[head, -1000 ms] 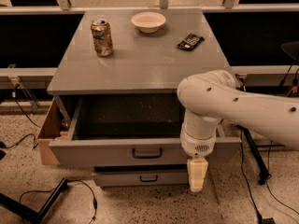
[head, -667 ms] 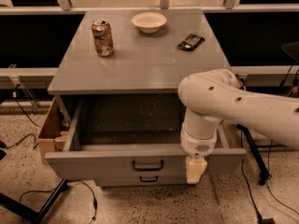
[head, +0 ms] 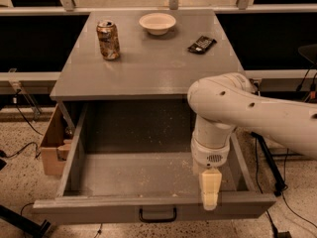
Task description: Open top drawer
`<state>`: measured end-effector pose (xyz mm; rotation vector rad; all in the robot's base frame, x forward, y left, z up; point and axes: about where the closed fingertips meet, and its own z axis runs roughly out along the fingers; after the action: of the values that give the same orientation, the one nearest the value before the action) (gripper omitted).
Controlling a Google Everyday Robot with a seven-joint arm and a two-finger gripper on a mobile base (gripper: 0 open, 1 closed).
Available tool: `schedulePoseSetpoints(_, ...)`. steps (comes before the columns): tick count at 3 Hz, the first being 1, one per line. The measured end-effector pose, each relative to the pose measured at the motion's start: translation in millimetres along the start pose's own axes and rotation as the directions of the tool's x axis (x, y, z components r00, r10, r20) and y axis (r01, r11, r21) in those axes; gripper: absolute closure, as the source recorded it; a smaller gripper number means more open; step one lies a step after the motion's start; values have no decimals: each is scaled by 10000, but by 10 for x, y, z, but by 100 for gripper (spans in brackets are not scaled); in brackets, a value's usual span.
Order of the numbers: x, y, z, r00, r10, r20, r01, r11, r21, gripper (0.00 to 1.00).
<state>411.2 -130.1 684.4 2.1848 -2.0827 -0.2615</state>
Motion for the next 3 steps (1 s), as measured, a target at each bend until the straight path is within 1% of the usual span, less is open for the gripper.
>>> schedulePoseSetpoints(1, 4, 6, -3, 10000, 5, -10, -5, 10000, 13, 0)
schedulePoseSetpoints(2, 35, -8, -36, 9999, 42, -108, -41, 10000, 78, 0)
schedulePoseSetpoints(3, 320, -19, -415, 9986, 415, -322, -401, 9983, 415, 0)
